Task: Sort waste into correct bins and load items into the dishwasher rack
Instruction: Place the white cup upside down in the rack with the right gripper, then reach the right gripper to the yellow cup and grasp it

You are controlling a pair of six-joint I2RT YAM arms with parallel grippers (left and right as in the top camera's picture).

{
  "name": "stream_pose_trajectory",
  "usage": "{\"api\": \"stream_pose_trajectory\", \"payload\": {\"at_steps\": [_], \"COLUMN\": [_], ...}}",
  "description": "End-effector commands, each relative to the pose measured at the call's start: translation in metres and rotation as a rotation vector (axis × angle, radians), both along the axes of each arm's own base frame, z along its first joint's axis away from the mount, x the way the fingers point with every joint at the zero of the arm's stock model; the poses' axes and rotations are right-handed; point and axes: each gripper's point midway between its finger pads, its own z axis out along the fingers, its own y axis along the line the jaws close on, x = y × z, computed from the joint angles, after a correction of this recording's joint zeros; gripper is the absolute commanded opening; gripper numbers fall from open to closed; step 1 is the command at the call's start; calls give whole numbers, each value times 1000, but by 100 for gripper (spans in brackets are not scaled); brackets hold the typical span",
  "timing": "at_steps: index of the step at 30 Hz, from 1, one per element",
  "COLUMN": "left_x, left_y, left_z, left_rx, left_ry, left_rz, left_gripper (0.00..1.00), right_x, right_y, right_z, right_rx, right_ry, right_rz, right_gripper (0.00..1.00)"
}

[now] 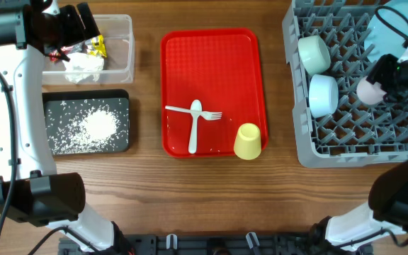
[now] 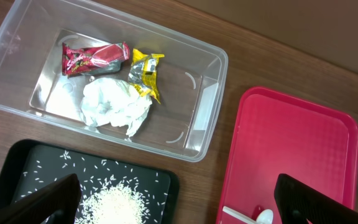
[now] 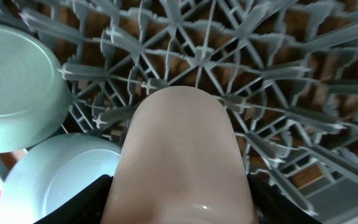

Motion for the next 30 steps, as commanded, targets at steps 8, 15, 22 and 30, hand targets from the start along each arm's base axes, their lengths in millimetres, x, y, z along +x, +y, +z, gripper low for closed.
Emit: {"api": "stream_pose_trajectory", "payload": {"at_steps": [8, 15, 22, 30], "left_x": [1, 1, 1, 1], "left_y": [3, 3, 3, 3], "left_z": [-6, -6, -6, -6], "left_rx": [8, 8, 8, 8], "left_ry": [13, 13, 13, 13], "left_rz": [-6, -6, -6, -6], "left_gripper": [100, 100, 100, 100], "right_x": [9, 11, -6, -44], "right_y": [8, 17, 137, 274], "right_z": [-46, 29, 89, 29], "right_rx": [95, 80, 169, 138], "right_ry": [79, -54, -141, 93], "right_rz": [50, 78, 409, 693], "right_gripper": [89, 95, 96, 100]}}
